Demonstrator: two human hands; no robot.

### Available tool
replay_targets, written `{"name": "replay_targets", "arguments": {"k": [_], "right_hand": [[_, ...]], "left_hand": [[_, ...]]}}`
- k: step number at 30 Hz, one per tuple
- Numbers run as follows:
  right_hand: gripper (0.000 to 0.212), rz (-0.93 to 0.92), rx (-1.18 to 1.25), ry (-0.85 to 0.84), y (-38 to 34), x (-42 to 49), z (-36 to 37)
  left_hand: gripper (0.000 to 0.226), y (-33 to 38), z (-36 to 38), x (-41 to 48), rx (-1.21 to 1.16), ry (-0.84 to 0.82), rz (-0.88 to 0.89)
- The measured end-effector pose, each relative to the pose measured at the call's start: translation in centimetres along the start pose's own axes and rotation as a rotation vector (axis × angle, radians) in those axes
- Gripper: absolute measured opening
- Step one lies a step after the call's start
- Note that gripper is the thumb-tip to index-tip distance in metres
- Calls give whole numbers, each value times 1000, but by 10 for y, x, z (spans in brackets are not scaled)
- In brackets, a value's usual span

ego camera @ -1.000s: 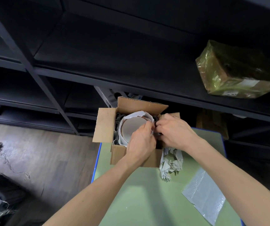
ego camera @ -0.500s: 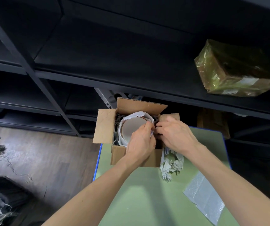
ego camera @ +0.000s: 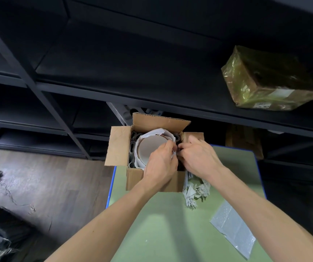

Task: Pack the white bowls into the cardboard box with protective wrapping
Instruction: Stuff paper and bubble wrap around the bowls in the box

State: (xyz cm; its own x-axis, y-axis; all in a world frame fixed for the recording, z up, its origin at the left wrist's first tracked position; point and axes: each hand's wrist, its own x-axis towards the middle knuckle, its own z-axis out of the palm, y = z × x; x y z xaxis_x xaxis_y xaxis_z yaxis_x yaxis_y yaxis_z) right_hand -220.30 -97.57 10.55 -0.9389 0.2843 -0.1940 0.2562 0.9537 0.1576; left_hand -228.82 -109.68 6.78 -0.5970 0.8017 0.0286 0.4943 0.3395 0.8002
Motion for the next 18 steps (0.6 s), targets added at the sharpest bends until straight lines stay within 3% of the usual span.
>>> {"name": "replay_targets", "arguments": {"k": [4, 7, 18], "right_hand": [[23, -38, -8, 83, 6, -8, -4], [36, -50, -5, 125, 8, -14, -6], [28, 21, 3, 3, -5, -10, -3]], "left_hand": [[15, 0, -1, -1, -9, 3, -2], [15, 1, -1, -1, -7, 5, 6], [12, 0, -1, 1, -7, -18, 25]]}}
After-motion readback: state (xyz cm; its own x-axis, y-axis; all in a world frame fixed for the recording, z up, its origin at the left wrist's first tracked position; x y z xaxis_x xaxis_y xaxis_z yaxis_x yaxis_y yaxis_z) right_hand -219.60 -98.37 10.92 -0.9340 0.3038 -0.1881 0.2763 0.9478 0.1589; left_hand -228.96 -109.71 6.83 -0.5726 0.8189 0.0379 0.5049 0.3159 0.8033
